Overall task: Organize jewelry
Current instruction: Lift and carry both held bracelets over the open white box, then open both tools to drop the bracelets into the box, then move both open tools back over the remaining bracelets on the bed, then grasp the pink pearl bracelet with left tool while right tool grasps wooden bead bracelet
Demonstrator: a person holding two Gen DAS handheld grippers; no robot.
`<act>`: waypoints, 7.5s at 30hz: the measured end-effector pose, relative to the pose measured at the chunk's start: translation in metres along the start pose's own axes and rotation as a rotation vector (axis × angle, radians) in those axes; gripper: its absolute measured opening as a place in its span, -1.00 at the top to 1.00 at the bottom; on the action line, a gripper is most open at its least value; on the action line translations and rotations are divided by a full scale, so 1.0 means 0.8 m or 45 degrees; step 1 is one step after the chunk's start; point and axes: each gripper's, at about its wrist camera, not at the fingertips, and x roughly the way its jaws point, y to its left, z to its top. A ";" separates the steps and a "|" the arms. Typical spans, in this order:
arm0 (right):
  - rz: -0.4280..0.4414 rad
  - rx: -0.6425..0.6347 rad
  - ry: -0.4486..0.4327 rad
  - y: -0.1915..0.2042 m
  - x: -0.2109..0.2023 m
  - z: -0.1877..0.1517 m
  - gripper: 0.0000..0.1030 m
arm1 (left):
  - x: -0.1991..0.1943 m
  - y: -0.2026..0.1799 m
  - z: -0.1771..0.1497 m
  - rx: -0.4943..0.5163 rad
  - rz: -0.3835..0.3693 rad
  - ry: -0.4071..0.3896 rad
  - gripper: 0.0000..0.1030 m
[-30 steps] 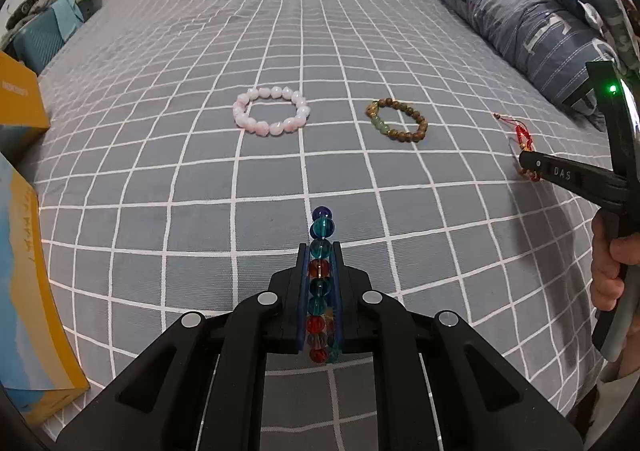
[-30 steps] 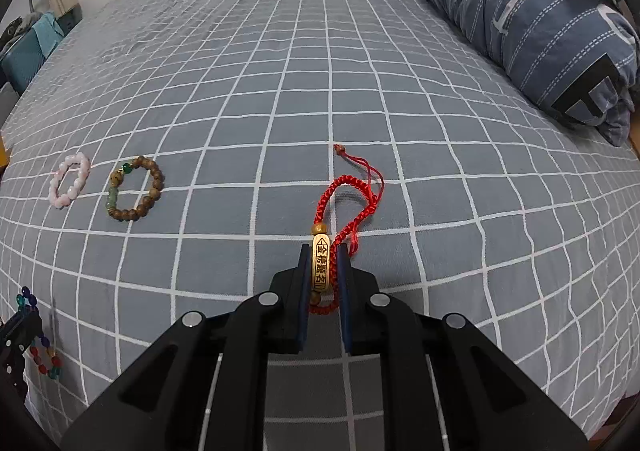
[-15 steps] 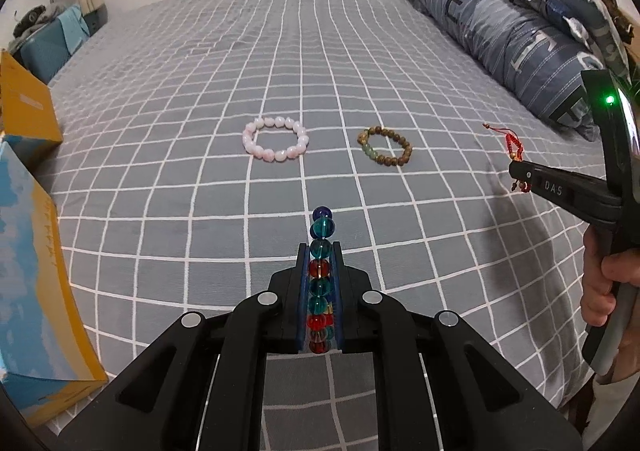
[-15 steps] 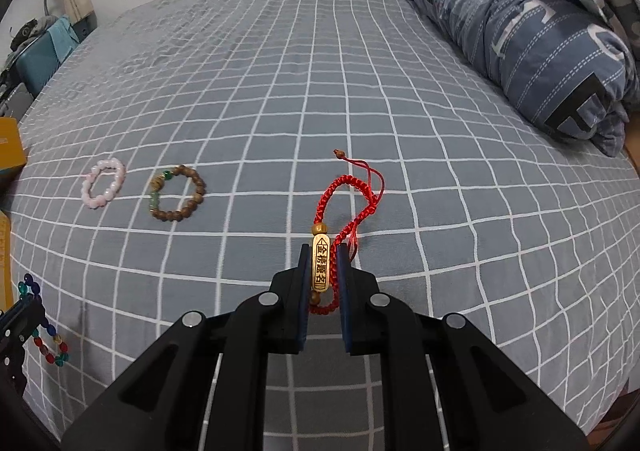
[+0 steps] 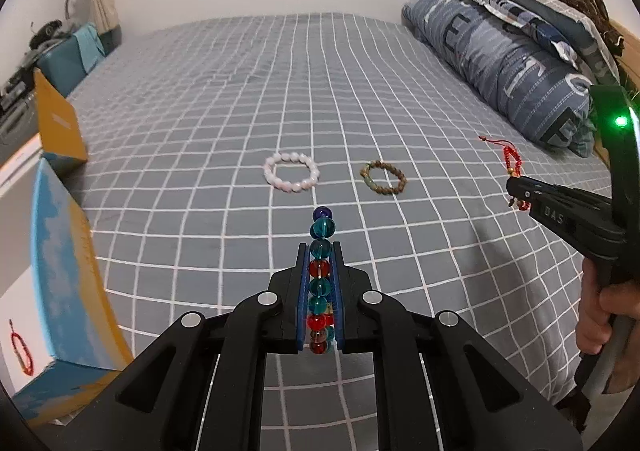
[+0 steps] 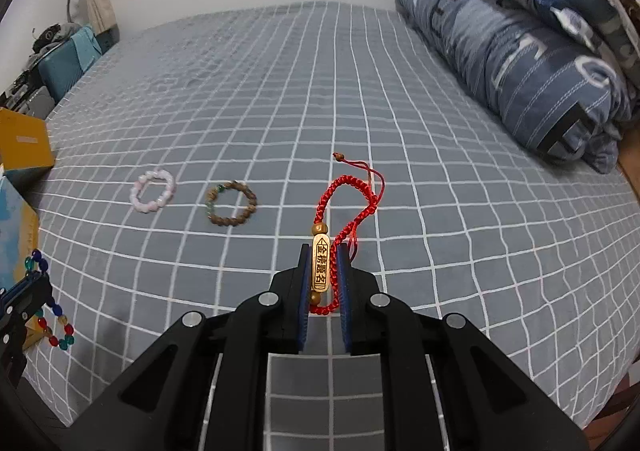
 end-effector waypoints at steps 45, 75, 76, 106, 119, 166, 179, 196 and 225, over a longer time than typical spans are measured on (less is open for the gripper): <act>0.361 -0.277 -0.142 0.284 -0.120 -0.014 0.77 | -0.188 0.226 -0.034 -0.325 0.296 -0.206 0.82; 0.646 -0.660 0.016 0.568 -0.104 -0.080 0.77 | -0.194 0.421 -0.131 -0.633 0.543 -0.019 0.82; 0.638 -0.664 0.037 0.572 -0.099 -0.081 0.77 | -0.188 0.425 -0.133 -0.641 0.538 0.001 0.82; 0.641 -0.653 0.103 0.576 -0.090 -0.083 -0.39 | -0.182 0.449 -0.144 -0.697 0.634 0.064 -0.30; 0.663 -0.531 -0.067 0.547 -0.118 -0.066 -0.84 | -0.198 0.437 -0.136 -0.677 0.650 -0.011 -0.84; 0.190 -0.074 -0.146 0.138 -0.113 -0.013 -0.85 | -0.100 0.113 0.021 -0.244 0.240 -0.089 -0.89; 0.142 -0.003 0.014 0.077 0.006 0.049 -0.85 | 0.047 0.074 0.098 -0.164 0.106 0.072 -0.89; 0.130 0.032 0.188 0.065 0.187 0.066 -0.50 | 0.216 0.082 0.123 -0.135 0.113 0.214 -0.89; 0.069 -0.020 0.251 0.085 0.211 0.063 0.80 | 0.262 0.113 0.112 -0.162 0.178 0.350 0.78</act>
